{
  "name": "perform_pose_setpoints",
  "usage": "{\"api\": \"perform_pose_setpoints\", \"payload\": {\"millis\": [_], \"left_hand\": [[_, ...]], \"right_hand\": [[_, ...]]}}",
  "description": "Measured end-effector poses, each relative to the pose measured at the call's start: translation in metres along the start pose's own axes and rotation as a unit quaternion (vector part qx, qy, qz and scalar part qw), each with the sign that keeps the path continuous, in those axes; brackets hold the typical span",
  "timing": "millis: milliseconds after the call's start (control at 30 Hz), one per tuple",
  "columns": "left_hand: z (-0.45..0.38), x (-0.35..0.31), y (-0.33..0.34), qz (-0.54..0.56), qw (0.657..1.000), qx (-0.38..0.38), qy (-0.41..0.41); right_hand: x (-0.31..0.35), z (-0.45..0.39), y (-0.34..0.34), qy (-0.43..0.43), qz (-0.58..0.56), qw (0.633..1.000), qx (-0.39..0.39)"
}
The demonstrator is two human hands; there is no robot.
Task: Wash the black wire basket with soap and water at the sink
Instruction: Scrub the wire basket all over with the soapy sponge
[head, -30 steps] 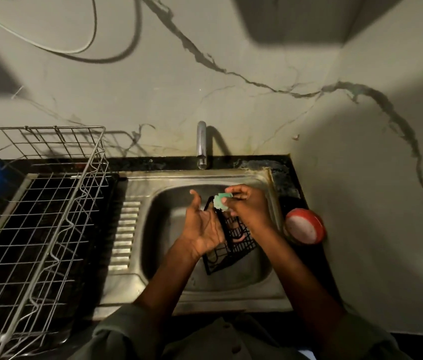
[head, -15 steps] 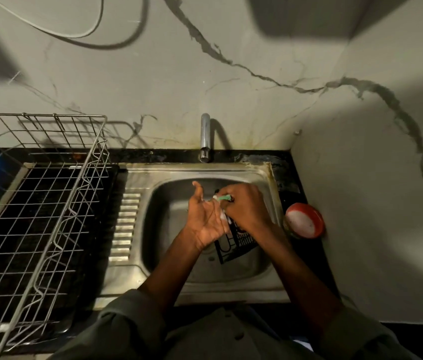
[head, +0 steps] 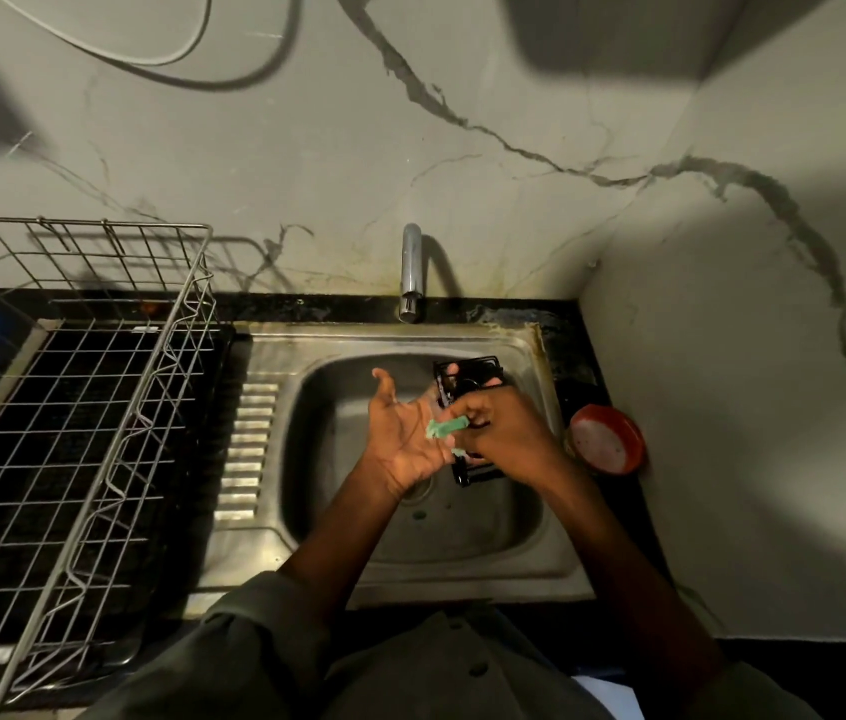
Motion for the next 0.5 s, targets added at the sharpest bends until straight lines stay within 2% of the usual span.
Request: {"api": "perform_pose_setpoints", "payload": {"millis": [67, 133, 267, 333, 400, 500], "left_hand": [[-0.003, 0.003, -0.005, 0.0, 0.999, -0.041, -0.009], [-0.003, 0.004, 0.0, -0.013, 0.998, -0.054, -0.031], [0.001, 0.012, 0.015, -0.049, 0.994, -0.063, -0.078], [0.004, 0.016, 0.018, -0.027, 0.993, -0.084, -0.077], [0.005, 0.017, 0.017, -0.015, 0.992, -0.106, -0.071], [-0.002, 0.016, 0.004, -0.078, 0.979, -0.173, -0.07]], "right_hand": [[0.001, 0.003, -0.003, 0.003, -0.041, 0.998, -0.047], [-0.001, 0.006, -0.013, 0.0, -0.064, 0.987, -0.15], [-0.006, 0.014, -0.041, -0.034, 0.022, 0.941, -0.335], [-0.017, 0.014, -0.05, 0.013, -0.011, 0.932, -0.362], [-0.03, 0.011, -0.046, 0.072, -0.108, 0.931, -0.341], [-0.036, 0.009, -0.035, 0.094, -0.173, 0.927, -0.319]]}}
Point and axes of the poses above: each hand's wrist, its own z-axis away from the middle knuckle, its own y-axis out of the palm, x = y × z, the point moved 5 cm from there along -z, towards the middle knuckle
